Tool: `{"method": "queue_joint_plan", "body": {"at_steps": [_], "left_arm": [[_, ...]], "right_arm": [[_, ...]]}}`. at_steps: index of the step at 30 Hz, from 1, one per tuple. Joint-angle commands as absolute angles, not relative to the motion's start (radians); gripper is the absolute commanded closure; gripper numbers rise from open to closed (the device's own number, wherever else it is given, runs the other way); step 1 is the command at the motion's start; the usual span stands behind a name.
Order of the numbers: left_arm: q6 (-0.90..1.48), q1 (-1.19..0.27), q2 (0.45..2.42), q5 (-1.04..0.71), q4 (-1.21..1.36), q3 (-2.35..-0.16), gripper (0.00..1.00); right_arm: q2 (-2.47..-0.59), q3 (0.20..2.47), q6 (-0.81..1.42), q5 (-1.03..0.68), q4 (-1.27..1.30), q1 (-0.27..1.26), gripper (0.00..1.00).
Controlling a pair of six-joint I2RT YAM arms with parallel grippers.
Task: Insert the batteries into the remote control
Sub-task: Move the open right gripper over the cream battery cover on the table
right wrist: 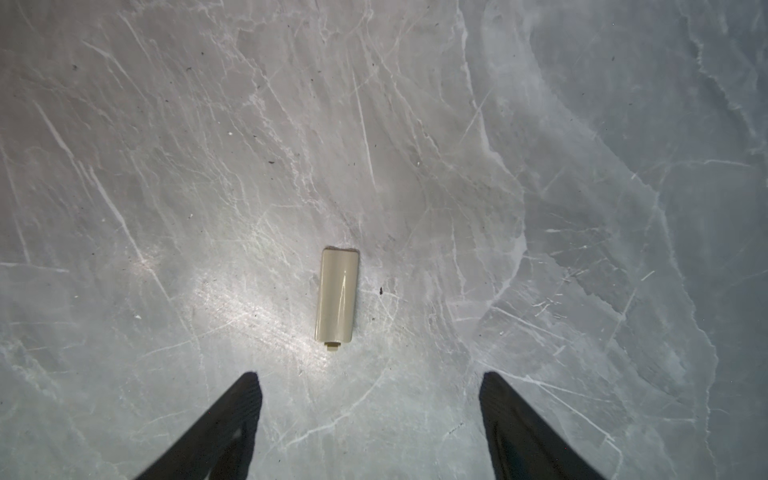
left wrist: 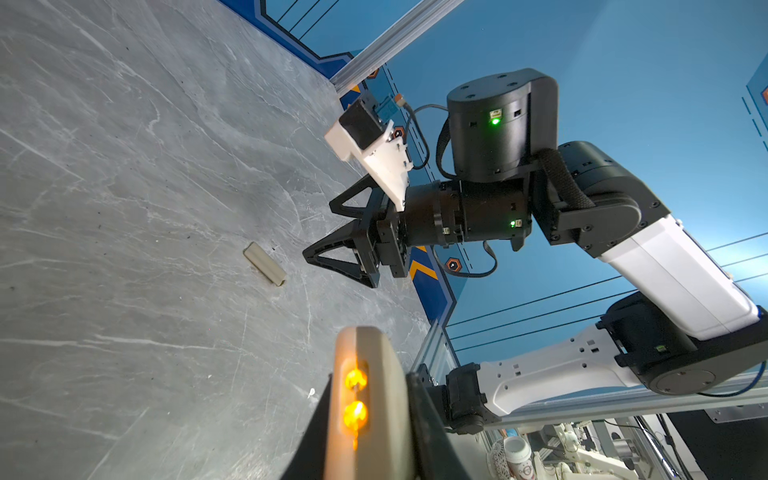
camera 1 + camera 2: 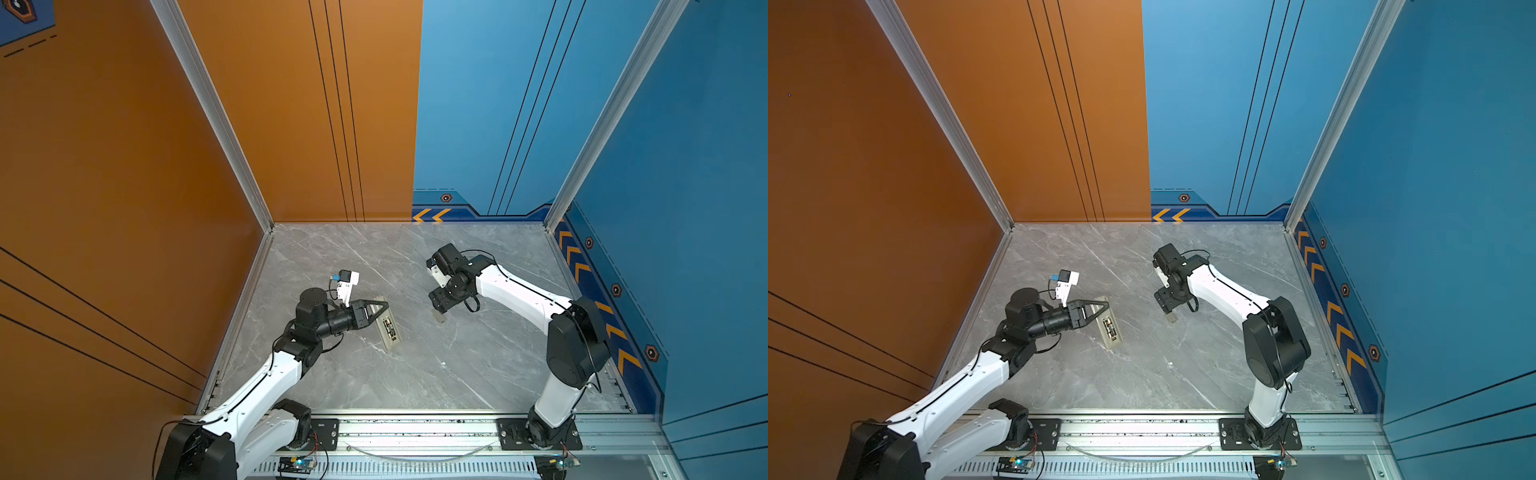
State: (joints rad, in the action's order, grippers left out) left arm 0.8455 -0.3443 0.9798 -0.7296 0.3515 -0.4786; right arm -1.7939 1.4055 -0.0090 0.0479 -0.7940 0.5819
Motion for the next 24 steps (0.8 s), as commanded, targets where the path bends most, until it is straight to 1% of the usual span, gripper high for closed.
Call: {"method": "queue_joint_plan", "body": {"at_steps": [1, 7, 17, 20, 24], "left_arm": [[0.868, -0.353, 0.970, -0.688, 0.430, -0.458, 1.00], [0.861, -0.373, 0.968, -0.633, 0.456, -0.425, 1.00], [0.832, -0.385, 0.968, -0.601, 0.457, -0.413, 1.00], [0.824, -0.388, 0.969, -0.590, 0.458, -0.408, 1.00], [0.820, -0.394, 0.965, -0.570, 0.466, -0.393, 1.00]], "right_arm": [[-1.830, 1.434, 0.012, 0.009, -0.814, 0.577, 0.21], [-1.874, 1.438, 0.023, -0.008, -0.805, 0.578, 0.23], [-1.912, 1.425, 0.041, -0.002, -0.805, 0.584, 0.26], [-1.919, 1.422, 0.047, 0.000, -0.805, 0.586, 0.29], [-1.933, 1.424, 0.053, 0.000, -0.805, 0.590, 0.36]]}}
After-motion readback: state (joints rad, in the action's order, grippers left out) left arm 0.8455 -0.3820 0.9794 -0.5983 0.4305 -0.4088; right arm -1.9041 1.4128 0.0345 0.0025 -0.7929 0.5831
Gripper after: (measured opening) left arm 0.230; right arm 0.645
